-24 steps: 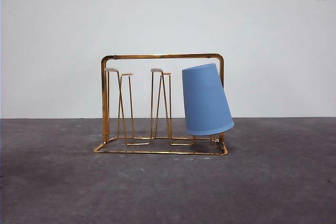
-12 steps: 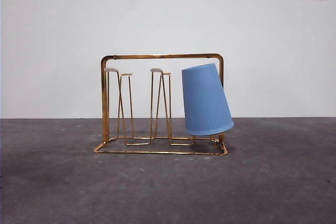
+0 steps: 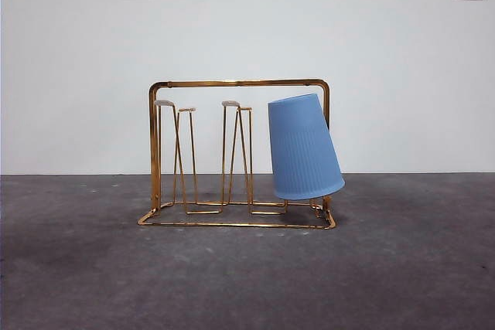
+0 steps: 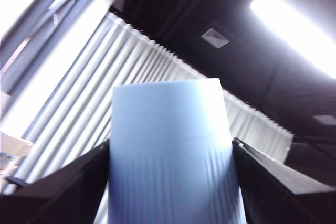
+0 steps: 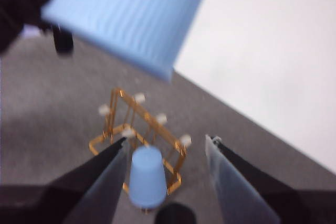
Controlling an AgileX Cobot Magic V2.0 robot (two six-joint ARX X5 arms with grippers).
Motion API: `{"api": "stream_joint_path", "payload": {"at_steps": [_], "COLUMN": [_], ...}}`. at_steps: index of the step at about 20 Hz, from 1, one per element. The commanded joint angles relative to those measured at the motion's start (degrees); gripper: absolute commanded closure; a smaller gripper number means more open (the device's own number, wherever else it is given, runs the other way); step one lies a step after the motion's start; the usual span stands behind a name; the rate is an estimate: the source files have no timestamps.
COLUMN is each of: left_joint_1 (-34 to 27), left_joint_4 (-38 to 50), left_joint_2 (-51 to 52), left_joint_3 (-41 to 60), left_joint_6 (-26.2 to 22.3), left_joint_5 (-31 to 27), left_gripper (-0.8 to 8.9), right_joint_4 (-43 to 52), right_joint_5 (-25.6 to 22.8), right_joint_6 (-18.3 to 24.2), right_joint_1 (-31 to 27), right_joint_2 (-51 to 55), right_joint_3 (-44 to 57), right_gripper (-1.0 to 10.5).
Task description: Pick up cup 1,put cup 1 in the cup rack,pick up cup 2,put cup 2 in the cup rack
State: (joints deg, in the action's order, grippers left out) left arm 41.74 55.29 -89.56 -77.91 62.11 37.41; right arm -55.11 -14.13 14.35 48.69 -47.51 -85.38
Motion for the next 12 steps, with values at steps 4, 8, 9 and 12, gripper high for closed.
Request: {"api": "stream_joint_path", "payload": {"at_steps": [4,8,9,12], "left_joint_1": [-6.95,-8.41,-8.37,-8.26], "left_joint_4": [-20.79,-57.16,-62.82,-70.16], "left_joint_2": [5.11,15.65,18.10,23.17], "left_joint_3": [-0.24,-0.24,-0.24,-0.09], "left_joint_6": [-15.91,-47.58,-52.09,-58.14], "left_joint_5": [1.53,-19.71,-25.11,-34.14], "left_gripper": [8.19,8.20,8.19,8.19], "right_joint_4": [-7.82,-10.19,-10.23,-10.49], "right_joint_5": [-8.31,-11.82,-11.89,-11.87], "right_joint_6": [-2.51,-3.87,-3.87,-3.93], "right_joint_1": [0.07,0.07,0.07,0.07], "right_joint_2": [4.28,7.02,7.48,8.22], "right_joint_3": [0.09,0.09,0.09,0.09], "right_gripper": [6.9,6.9,6.9,6.9]}}
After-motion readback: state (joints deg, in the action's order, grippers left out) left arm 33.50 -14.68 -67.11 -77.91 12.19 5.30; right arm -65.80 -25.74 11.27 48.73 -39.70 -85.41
